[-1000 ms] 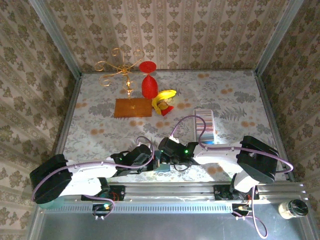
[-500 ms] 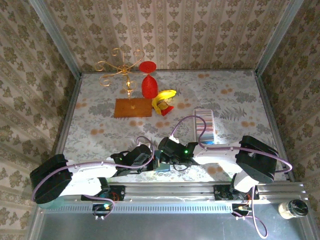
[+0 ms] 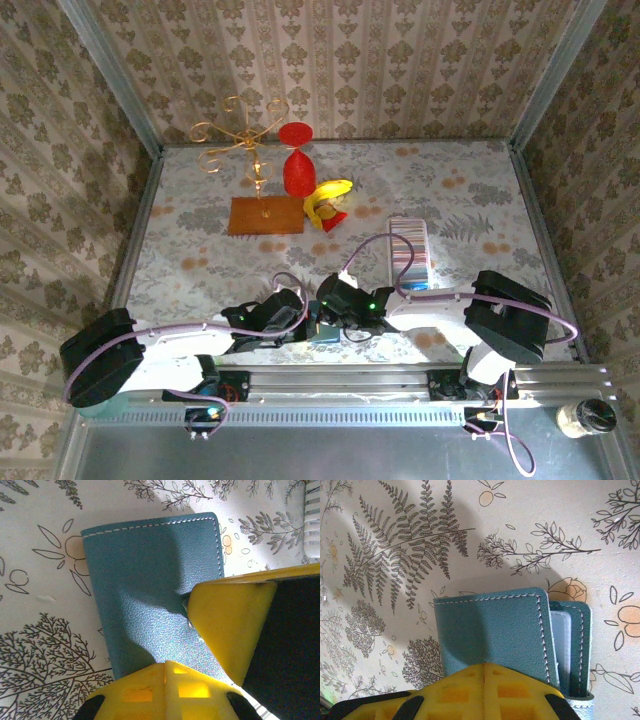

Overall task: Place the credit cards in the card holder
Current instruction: Close the button on the card holder.

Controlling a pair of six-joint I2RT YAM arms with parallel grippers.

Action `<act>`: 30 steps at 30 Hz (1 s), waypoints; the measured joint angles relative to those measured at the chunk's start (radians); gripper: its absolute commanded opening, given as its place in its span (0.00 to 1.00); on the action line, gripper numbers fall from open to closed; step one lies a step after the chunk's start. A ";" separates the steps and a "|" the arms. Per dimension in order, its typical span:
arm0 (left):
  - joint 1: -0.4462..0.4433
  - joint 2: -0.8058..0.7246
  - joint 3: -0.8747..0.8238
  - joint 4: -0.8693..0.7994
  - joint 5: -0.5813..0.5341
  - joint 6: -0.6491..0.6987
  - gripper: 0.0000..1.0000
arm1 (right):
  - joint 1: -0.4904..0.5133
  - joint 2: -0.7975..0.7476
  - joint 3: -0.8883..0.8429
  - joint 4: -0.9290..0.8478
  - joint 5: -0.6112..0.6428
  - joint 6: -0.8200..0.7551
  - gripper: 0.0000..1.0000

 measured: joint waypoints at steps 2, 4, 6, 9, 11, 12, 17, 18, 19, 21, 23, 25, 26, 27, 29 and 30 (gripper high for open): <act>0.000 0.000 0.000 0.000 0.000 -0.002 0.00 | 0.000 -0.001 -0.006 0.008 0.000 0.003 0.00; 0.000 0.000 0.000 0.000 0.000 -0.004 0.00 | 0.002 -0.005 -0.008 0.008 0.002 0.003 0.00; 0.000 0.000 0.000 0.000 0.000 -0.005 0.00 | 0.009 -0.008 -0.011 0.008 0.014 0.004 0.00; 0.000 0.000 0.000 0.000 0.000 -0.007 0.00 | 0.020 -0.012 -0.024 0.023 0.035 0.007 0.00; 0.000 -0.001 0.000 -0.001 -0.001 -0.007 0.00 | 0.024 -0.014 -0.036 0.040 0.045 0.010 0.00; -0.001 -0.001 0.000 -0.001 -0.001 -0.008 0.00 | 0.027 -0.018 -0.044 0.051 0.050 0.011 0.00; -0.006 -0.002 0.000 -0.001 -0.003 -0.011 0.00 | 0.051 -0.047 -0.080 0.071 0.080 0.010 0.00; -0.007 -0.003 0.000 -0.002 -0.003 -0.011 0.00 | 0.056 -0.052 -0.086 0.072 0.083 0.010 0.00; -0.007 -0.003 -0.001 -0.002 -0.003 -0.011 0.00 | 0.060 -0.055 -0.090 0.072 0.086 0.009 0.00; -0.007 -0.004 -0.002 -0.002 -0.002 -0.012 0.00 | 0.065 -0.056 -0.092 0.074 0.093 0.006 0.00; -0.007 -0.004 -0.002 -0.002 -0.002 -0.016 0.00 | 0.069 -0.055 -0.097 0.083 0.098 0.006 0.00; -0.007 -0.004 -0.002 -0.001 -0.002 -0.018 0.00 | 0.074 -0.053 -0.098 0.088 0.108 0.006 0.00; -0.007 -0.004 -0.003 -0.001 -0.002 -0.019 0.00 | 0.079 -0.051 -0.098 0.089 0.116 0.005 0.00; -0.007 -0.005 -0.004 0.000 -0.002 -0.021 0.00 | 0.085 -0.051 -0.098 0.090 0.127 0.003 0.00; -0.007 -0.006 -0.004 -0.001 -0.003 -0.026 0.00 | 0.098 -0.049 -0.101 0.093 0.149 -0.001 0.00; -0.007 -0.006 -0.005 -0.001 -0.003 -0.030 0.00 | 0.107 -0.049 -0.108 0.100 0.165 -0.002 0.00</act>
